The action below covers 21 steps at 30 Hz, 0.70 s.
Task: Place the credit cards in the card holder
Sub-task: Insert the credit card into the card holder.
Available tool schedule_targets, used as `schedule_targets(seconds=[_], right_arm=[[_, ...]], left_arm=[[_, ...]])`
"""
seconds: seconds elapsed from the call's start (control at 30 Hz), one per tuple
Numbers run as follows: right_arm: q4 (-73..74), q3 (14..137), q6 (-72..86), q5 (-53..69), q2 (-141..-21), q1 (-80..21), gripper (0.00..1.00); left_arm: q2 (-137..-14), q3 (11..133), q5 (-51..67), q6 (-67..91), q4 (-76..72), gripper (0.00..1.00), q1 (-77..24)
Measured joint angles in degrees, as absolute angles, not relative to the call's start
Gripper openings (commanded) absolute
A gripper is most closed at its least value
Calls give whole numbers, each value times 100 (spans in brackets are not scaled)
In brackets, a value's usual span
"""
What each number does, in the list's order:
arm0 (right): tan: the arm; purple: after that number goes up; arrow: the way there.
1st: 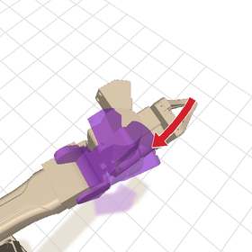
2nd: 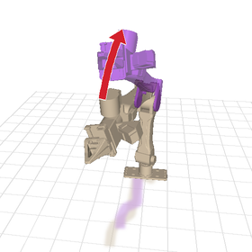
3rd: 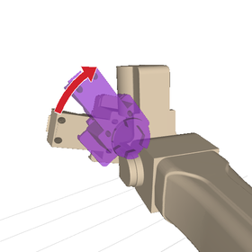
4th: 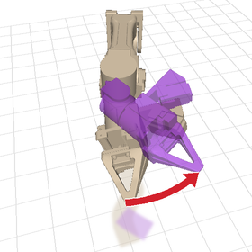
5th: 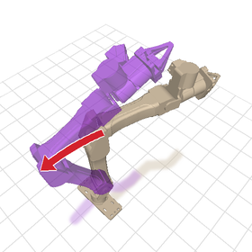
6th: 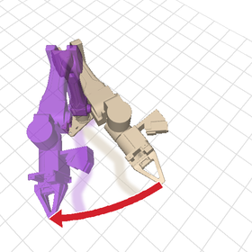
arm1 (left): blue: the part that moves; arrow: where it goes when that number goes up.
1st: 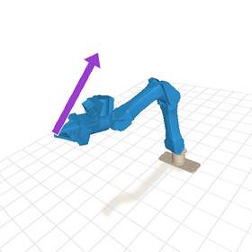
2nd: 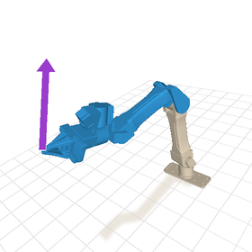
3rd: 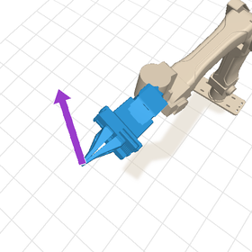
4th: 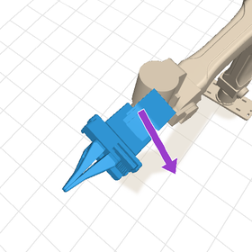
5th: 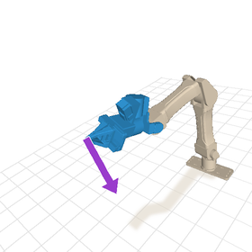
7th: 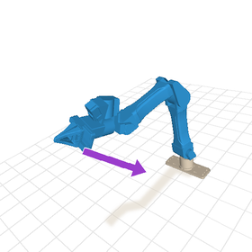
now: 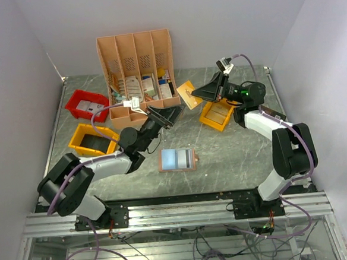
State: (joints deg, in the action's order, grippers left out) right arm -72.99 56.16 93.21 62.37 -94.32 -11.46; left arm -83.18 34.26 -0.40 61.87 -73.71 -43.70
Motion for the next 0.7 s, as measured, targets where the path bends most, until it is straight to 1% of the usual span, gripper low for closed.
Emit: schedule_targets(seconds=[0.03, 0.17, 0.4, 0.47, 0.53, 0.57, 0.6, 0.63, 0.67, 0.7], right_arm=[[-7299, 5616, 9321, 6237, -9432, -1162, 0], [-7295, 5612, 9310, 6237, -9432, -1192, 0], [-7236, 5581, 9194, 6241, -9432, -1219, 0], [-7168, 5568, 9118, 6254, -9432, -1225, 0], [-7118, 5559, 9043, 6259, -9432, -1238, 0], [-7076, 5559, 8995, 6259, -9432, -1247, 0], [-7032, 5559, 8949, 6261, -9432, -1251, 0], [-6991, 5557, 8892, 6270, -9432, -1251, 0], [-6938, 5557, 8842, 6283, -9432, -1249, 0], [-6886, 5557, 8774, 6300, -9432, -1249, 7]], left_arm=[[-8401, 3500, -40, 6202, -7413, 59, -4392], [-8643, 3651, -34, 6263, -7531, 53, -4462], [-9011, 3863, 36, 6394, -7671, 47, -4491], [-9074, 3920, 71, 6412, -7690, 43, -4495], [-9122, 3959, 110, 6429, -7695, 36, -4497], [-9139, 3968, 128, 6440, -7697, 29, -4497], [-9157, 3970, 148, 6449, -7706, 21, -4497], [-9177, 3970, 172, 6460, -7736, 10, -4497], [-9185, 3970, 185, 6475, -7765, 7, -4497], [-9192, 3970, 220, 6477, -7789, 7, -4501]])
